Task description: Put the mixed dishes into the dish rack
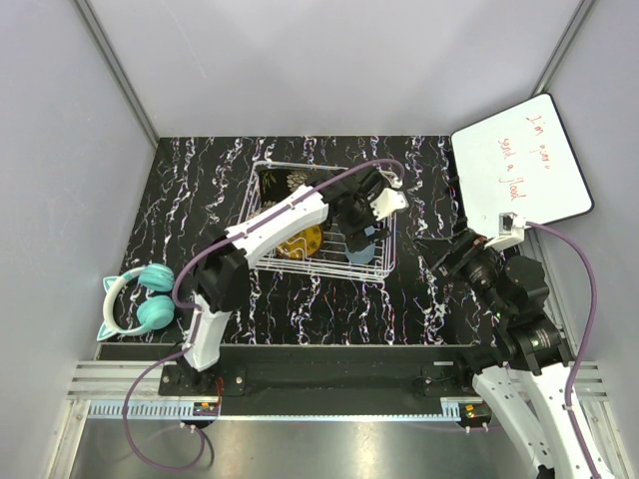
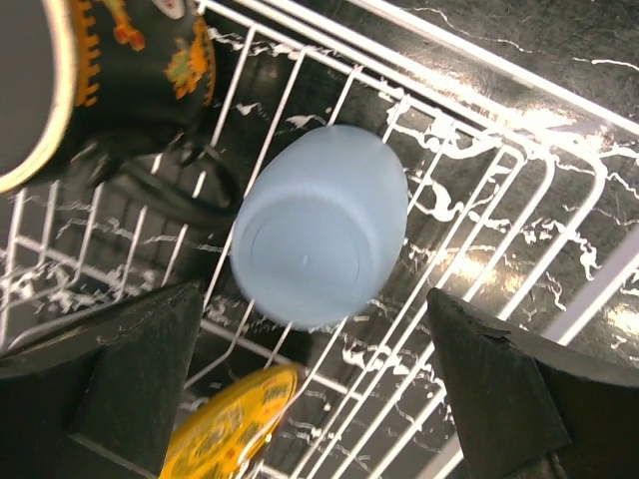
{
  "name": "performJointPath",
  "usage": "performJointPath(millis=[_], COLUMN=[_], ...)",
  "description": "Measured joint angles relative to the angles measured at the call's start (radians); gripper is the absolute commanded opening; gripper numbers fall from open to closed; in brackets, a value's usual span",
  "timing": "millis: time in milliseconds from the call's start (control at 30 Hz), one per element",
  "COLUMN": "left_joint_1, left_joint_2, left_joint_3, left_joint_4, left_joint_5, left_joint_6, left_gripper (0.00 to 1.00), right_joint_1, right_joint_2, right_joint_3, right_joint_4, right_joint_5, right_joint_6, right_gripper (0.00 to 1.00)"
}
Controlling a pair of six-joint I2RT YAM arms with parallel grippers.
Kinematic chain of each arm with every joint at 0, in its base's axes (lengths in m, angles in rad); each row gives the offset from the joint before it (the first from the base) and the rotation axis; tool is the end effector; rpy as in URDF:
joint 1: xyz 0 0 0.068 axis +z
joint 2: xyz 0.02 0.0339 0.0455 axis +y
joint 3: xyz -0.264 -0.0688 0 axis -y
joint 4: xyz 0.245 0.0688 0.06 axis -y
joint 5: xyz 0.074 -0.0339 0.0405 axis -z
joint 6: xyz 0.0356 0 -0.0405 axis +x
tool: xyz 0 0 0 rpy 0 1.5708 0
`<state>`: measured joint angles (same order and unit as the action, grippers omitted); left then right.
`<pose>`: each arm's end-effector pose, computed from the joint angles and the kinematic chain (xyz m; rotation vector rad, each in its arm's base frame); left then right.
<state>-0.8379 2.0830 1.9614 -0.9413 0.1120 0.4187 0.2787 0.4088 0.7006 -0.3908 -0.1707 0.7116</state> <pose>0.3001 -0.3394 0.2779 1.5907 2.1238 -0.2888 0.0980 0.0343 0.3356 0.2423 1.7302 0.8807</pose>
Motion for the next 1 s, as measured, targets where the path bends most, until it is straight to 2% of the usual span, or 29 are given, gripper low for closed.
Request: performJointPath(millis=[33,267,367,467,533,700,867,1000], left_joint_1=[0.000,0.026,0.073,0.167,0.240,0.382,0.462,0.509], left_joint_2=[-0.011,-0.177,-0.303,-0.473,-0.615,-0.991,-1.056,-1.058], left_joint_3=[0.000,0.000,0.000,-0.039,-0.128,-0.506,-0.679,-0.727], left_joint_4=[-0.006,-0.038,-0.044,-0.023,0.020,0.063,0.107,0.131], left_joint_5=[-0.007,-0.026,-0.031,-0.036,-0.050,-0.110,-0.128,-0.127], left_joint_6=[0.000,-0.009,-0.030,-0.073,-0.102,-0.185,-0.262,-0.310], left_gripper=[0.99,0.99,0.99,0.99,0.99,0.99,0.99,0.99], right_joint_1=[0.000,0.000,0.000,0.000,0.000,0.000,0.000,0.000], right_joint_2=[0.013,0.240,0.319,0.352,0.370,0.377,0.368,0.392], right_joint_3=[0.001,0.097,0.146,0.187,0.212,0.237,0.238,0.249], right_joint_4=[-0.001,-0.077,-0.089,-0.105,-0.106,-0.106,-0.105,-0.107], right_joint_5=[-0.003,-0.005,-0.005,-0.008,-0.024,-0.059,-0.085,-0.085], right_joint_6=[-0.006,-0.090,-0.132,-0.164,-0.178,-0.209,-0.222,-0.227], right_gripper=[1.00,1.00,1.00,1.00,1.00,1.00,1.00,1.00])
